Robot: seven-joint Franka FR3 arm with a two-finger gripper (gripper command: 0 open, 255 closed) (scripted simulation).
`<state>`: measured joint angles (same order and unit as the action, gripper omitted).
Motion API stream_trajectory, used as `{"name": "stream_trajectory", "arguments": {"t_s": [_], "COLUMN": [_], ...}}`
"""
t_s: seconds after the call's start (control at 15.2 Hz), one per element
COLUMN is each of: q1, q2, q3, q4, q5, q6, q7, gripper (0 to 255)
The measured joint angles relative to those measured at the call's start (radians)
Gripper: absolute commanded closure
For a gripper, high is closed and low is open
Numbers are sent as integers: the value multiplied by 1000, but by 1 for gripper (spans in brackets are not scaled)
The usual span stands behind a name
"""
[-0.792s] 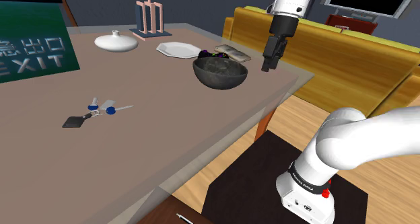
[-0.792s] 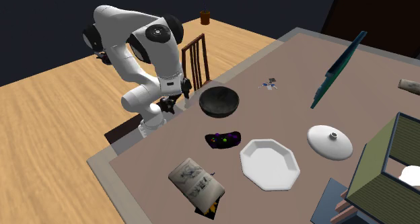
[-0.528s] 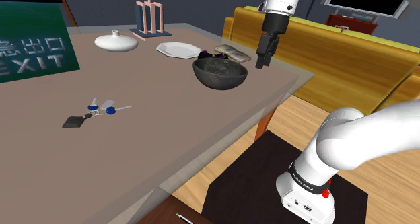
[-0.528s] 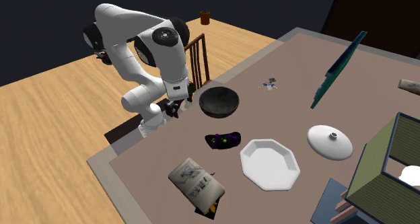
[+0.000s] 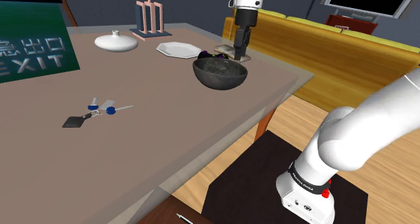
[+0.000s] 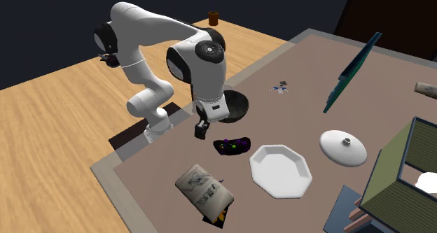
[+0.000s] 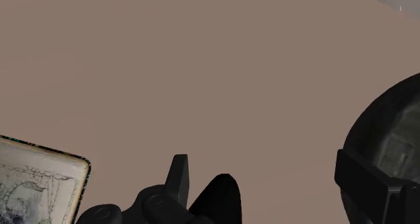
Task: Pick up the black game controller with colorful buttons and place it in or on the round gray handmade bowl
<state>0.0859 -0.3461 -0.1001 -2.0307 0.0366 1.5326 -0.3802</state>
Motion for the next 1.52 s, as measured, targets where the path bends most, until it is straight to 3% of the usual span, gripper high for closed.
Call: {"name": "stream_trajectory", "arguments": {"t_s": [0.53,0.99,1.39,1.45,1.52], "q1": [37,38,39,39,39], "q2": [316,310,313,313,312], "q3": [16,17,18,18,18], "q4": [314,221,212,212,213], "q5": [-40,-45,-45,-45,-45], "q6": [-21,65,77,77,77], "q7": [-139,-148,-147,-147,-147], "gripper": [0,0,0,255,255]}}
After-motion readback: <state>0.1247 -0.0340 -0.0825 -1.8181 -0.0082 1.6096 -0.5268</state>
